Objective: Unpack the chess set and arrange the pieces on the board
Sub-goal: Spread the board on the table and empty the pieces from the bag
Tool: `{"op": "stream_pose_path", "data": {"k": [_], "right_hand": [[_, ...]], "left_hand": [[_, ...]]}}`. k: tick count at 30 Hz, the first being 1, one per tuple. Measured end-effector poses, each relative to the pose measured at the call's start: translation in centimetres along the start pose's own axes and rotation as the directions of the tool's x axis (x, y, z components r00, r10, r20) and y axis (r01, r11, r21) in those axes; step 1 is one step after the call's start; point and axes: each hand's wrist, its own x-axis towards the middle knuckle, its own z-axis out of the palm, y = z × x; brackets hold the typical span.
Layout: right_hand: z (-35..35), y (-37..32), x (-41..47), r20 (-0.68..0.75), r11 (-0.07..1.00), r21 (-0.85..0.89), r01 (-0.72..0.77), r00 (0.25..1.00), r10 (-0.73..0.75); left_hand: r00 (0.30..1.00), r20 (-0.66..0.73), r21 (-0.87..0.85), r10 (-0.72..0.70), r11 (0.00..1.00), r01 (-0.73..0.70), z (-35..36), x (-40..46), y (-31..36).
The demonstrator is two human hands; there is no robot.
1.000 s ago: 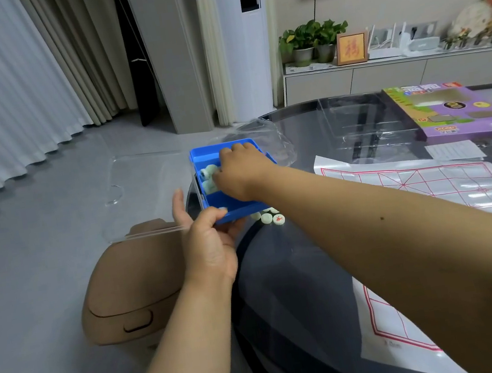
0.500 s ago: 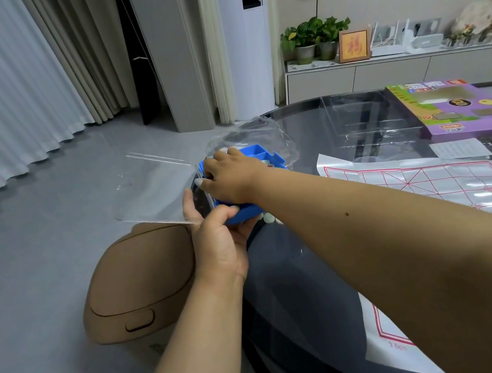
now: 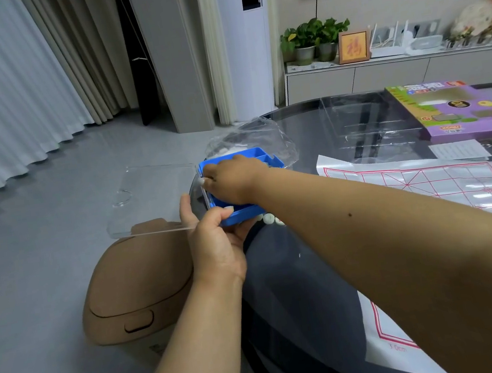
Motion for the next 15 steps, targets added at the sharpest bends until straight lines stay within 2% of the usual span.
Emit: {"op": "stream_pose_path", "data": {"k": [4, 8, 15], "right_hand": [[-0.14, -0.08, -0.23, -0.020, 0.999, 0.009, 0.035, 0.999, -0.035], [0.02, 0.16, -0.27, -0.150, 0.999, 0.026, 0.048, 0.988, -0.043], [-0.49, 0.48, -0.51, -0.097, 0.999, 0.032, 0.020, 0.995, -0.017]], "left_hand": [[1.000, 0.004, 0.007, 0.005, 1.000, -0.005, -0.06, 0.16, -0.14], [1.000, 0.003, 0.005, 0.014, 1.000, -0.014, -0.01, 0.17, -0.08], [1.000, -0.002, -0.012, -0.004, 1.000, 0.004, -0.19, 0.16, -0.11]]}}
